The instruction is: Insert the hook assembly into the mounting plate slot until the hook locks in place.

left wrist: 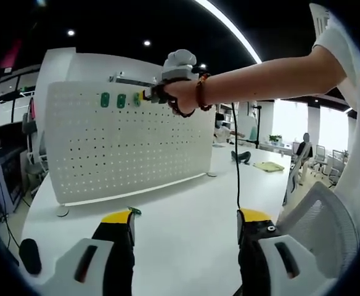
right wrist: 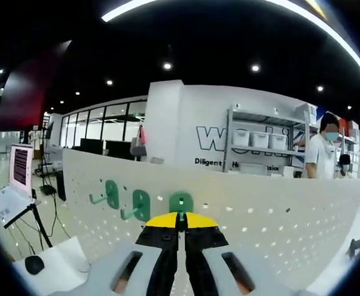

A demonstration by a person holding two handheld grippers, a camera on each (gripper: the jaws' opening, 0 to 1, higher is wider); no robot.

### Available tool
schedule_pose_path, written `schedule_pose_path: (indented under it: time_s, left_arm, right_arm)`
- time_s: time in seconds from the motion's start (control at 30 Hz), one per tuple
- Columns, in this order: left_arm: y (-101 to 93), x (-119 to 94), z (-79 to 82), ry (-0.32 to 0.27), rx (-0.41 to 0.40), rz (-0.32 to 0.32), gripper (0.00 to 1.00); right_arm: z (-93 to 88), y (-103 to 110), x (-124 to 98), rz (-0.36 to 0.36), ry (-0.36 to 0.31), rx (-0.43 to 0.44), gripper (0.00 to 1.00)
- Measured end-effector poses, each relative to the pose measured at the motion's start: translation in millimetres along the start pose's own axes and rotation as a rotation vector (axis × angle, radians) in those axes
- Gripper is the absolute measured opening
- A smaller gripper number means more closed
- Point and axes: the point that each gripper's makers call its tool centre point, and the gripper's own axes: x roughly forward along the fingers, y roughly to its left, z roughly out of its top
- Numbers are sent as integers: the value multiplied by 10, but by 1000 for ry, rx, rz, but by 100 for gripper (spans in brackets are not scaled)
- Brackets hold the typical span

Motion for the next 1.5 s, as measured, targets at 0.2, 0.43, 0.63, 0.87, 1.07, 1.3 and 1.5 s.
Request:
schedule_pose_path:
  time_s: [0.2,0.43,0.63,0.87,1.07,1.3,1.5]
  left_arm:
    - [5,2,7,0,2,-1,69]
    - [-1,4,10,0,2,-3,69]
    - [3,-3,22,-3,0,-1,69]
    - [30,-29,39,-7,-1,3,68]
    - [52,-54,34,-8,-4,5,68]
    - [71,-74,32,-6,-3,3,68]
    - [77,-67,35,-4,0,-7,68]
  right_arm:
    - [9,-2,3,-25,-3,8,1]
    - [14,21,-35,-54,-5,17,1]
    - [13,11,-46,-104,-2,56,1]
    - [12,43,-74,-155,-14,83,1]
    - [13,27,-66,-196,-23,112,1]
    - [11,17,-51,-220,-38,131,1]
    - [9,7,-44,-214,-36,139,1]
